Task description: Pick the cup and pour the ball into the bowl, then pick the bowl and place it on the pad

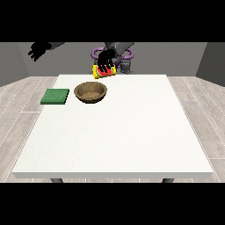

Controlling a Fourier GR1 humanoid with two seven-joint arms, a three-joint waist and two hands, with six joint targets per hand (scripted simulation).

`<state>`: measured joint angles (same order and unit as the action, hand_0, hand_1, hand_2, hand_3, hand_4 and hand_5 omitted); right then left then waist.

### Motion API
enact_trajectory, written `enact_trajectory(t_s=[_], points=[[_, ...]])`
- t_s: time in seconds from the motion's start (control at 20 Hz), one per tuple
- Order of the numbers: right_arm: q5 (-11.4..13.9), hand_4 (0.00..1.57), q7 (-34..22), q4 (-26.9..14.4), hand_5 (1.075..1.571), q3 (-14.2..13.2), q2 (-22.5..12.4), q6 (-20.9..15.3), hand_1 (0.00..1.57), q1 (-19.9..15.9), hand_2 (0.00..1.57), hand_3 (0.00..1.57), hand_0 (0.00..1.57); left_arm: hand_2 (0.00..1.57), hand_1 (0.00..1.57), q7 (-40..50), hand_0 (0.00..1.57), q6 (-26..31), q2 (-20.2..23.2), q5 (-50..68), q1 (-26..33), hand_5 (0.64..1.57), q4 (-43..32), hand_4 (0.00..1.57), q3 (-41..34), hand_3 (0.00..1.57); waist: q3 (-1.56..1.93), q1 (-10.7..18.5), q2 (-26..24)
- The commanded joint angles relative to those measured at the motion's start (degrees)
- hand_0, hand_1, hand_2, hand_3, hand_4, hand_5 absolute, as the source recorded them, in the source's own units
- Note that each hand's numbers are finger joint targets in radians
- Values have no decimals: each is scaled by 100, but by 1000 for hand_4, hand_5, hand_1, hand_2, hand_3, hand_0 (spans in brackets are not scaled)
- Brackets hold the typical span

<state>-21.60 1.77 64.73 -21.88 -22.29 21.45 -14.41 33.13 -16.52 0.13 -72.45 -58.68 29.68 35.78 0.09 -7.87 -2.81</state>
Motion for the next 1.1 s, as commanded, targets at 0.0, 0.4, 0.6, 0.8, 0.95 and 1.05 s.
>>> enact_trajectory(t_s=[0.0,0.4,0.6,0.8,0.95,1.05], points=[[233,691,170,-42,1553,366,393,-23,0,-11,0,306,0,1490,608,596,608,759,-13,-346,210,1571,326,1027,747,1539,-3,-326,-126],[160,691,-55,1,1548,295,255,-153,0,-107,0,271,0,1065,0,197,0,1631,-13,-464,392,1571,974,1108,830,1545,-9,-202,-103],[149,691,-36,-300,1548,-43,63,-426,0,-10,0,271,0,1496,319,63,319,912,237,15,350,1570,1602,1105,54,1545,-13,480,-410],[233,737,-74,-171,1553,-12,120,-590,0,103,0,178,0,1508,1040,-683,1040,91,546,1380,864,1562,2235,1316,-1111,1149,-41,831,-413],[219,777,12,-188,1559,-120,141,-724,0,137,0,132,0,936,635,-1128,635,-225,675,2535,977,1545,2757,1285,-2134,669,-73,1125,-337],[256,784,-137,-153,1557,-41,171,-796,0,65,0,0,0,0,0,-1344,0,-149,534,3405,986,1551,3074,1180,-2763,0,-101,1245,-340]])
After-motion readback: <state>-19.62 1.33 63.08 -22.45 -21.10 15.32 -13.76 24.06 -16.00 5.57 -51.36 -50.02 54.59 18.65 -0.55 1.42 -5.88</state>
